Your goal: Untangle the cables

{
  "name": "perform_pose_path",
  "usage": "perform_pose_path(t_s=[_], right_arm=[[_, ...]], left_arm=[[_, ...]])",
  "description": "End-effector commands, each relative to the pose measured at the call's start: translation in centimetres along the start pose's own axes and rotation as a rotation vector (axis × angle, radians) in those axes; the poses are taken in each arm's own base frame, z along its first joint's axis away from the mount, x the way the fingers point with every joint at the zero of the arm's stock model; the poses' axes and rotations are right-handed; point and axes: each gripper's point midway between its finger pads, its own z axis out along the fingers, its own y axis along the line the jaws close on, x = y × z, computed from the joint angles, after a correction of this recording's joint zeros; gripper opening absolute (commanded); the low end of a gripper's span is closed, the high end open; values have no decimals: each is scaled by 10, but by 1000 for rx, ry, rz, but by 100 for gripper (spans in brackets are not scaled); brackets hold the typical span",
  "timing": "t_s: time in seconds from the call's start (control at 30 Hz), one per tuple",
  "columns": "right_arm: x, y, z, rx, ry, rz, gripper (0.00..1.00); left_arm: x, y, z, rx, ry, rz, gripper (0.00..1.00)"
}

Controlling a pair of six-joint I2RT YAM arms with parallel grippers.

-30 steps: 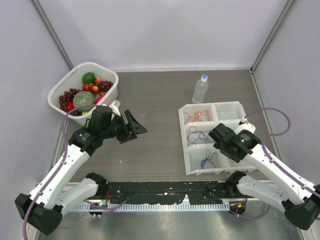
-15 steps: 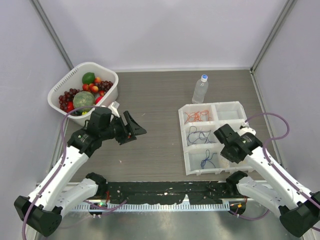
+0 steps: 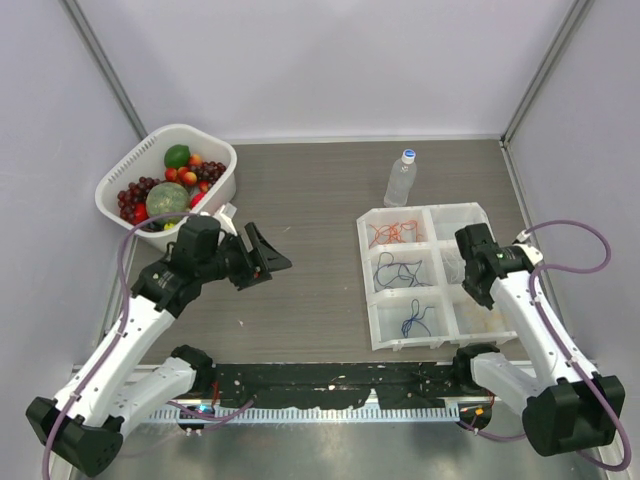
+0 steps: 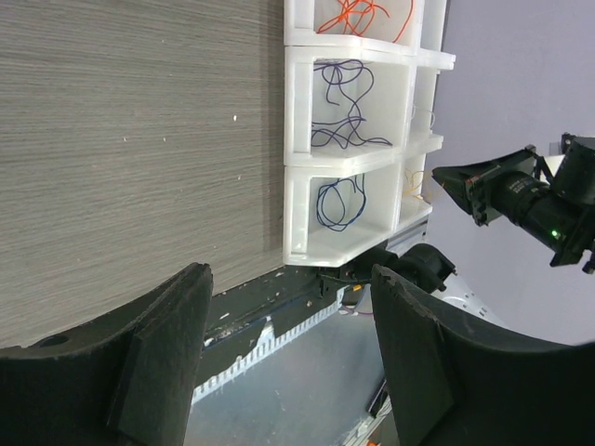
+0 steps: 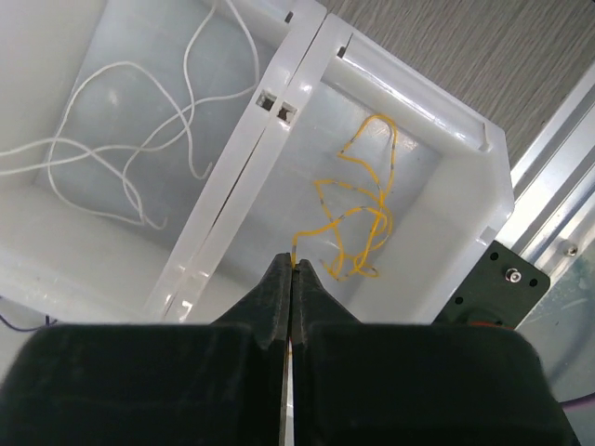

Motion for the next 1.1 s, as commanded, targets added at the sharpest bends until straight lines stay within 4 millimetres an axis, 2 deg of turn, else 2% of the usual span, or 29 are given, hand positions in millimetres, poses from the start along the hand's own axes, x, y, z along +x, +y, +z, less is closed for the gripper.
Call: perform_pose_path(t_s=[0.0, 0.03, 0.07, 0.1, 0.13, 0.17, 0.23, 0.33, 0.43, 0.53, 0.6, 0.63, 0.67, 0.77, 0.9, 1.0, 1.07], right_arm=[[-6, 6, 17, -2, -14, 26, 1], [-7, 5, 19, 2, -12, 32, 4], [-7, 6, 19, -2, -8, 34, 12], [-8, 6, 18, -2, -8, 30, 17], [-7, 7, 17, -14, -4, 27, 27], [-8, 8, 15, -24, -3, 10, 30], [-14, 13, 3, -81, -9, 13, 46], [-26, 19, -15, -163, -39, 15, 55], [-39, 13, -30, -183, -76, 19, 56], [-34, 16, -32, -206, -51, -25, 56], [-15, 34, -36, -312, 43, -83, 57], [0, 48, -42, -400, 123, -106, 58], [11, 53, -49, -449, 183, -117, 58], [20, 46, -52, -458, 211, -119, 58], [20, 37, -55, -462, 188, -175, 61], [38, 35, -47, -445, 269, -244, 65], [41, 33, -40, -406, 292, -272, 65]], left_arm=[[-2, -6, -9, 22, -21, 24, 72], [-1, -5, -9, 21, -20, 24, 72], [-1, -5, -9, 21, -20, 24, 73], [-1, -6, -10, 22, -23, 23, 72], [-2, -6, -10, 23, -24, 24, 73], [-2, -6, -10, 22, -23, 25, 73], [-1, -6, -9, 23, -20, 24, 72], [-1, -6, -5, 20, -9, 24, 73], [-2, -7, -1, 25, 3, 22, 72], [-3, -8, 3, 28, 9, 22, 73], [-4, -9, 4, 31, 8, 23, 72], [-4, -10, 5, 32, 12, 22, 73], [-5, -11, 5, 33, 11, 23, 73], [-4, -9, 5, 30, 13, 21, 72], [-1, -6, 7, 29, 22, 12, 73], [2, -3, 10, 30, 29, 0, 73], [1, -4, 10, 33, 28, -1, 72]])
